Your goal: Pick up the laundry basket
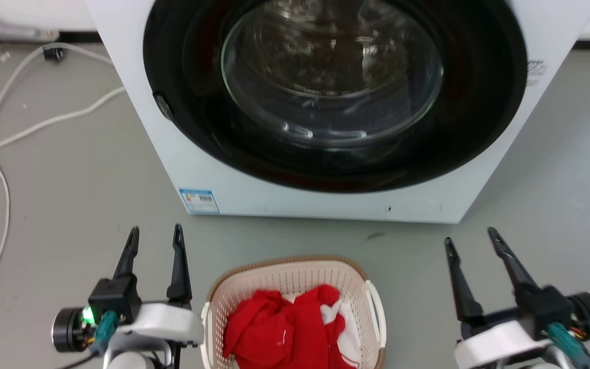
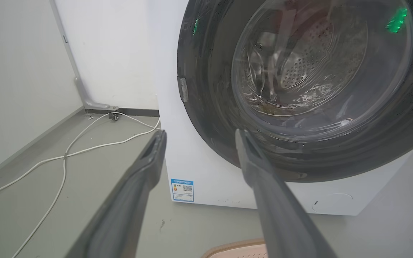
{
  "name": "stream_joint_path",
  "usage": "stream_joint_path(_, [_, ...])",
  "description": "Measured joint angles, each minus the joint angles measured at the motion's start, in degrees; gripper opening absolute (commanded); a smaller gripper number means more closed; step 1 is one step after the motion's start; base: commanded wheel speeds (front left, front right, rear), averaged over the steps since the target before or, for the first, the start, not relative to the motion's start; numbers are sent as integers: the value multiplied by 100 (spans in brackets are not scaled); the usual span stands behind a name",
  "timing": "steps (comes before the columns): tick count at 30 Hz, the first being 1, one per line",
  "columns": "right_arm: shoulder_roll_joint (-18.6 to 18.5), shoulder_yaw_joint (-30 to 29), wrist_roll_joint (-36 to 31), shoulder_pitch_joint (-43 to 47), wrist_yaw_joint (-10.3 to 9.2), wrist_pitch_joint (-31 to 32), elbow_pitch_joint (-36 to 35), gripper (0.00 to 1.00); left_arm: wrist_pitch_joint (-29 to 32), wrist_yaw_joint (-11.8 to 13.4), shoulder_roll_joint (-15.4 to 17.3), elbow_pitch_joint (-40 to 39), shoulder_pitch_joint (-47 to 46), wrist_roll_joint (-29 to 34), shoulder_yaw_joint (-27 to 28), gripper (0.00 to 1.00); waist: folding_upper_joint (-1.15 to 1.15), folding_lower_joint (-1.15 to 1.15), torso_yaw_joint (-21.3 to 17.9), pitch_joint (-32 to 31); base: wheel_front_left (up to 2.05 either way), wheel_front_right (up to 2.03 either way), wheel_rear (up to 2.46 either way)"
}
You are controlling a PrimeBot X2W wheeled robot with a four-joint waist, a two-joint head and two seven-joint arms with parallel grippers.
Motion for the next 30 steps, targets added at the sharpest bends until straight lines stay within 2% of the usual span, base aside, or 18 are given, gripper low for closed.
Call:
stream_joint_path(6, [-1,312,-322,-747,0,0,816,100,1,-112,2,826,-538,-91,124,100,0,1,22,551,0,0,0])
stream_joint_path(7, [0,425,-432,-1076,2,0,1265,100,0,-196,0,1268,-875,-42,203,100,0,1,22,860,0,0,0])
stream_joint_path(12, [1,595,-538,-1595,2,0,2072,100,1,-299,21,2176,-1321,10,336,100,0,1,31,1377,0,0,0])
stream_joint_path(30, [-67,946,-803,-3019,2,0,4515,100,1,-546,70,4269,-2420,87,390,100,0,1,231,2605,0,0,0])
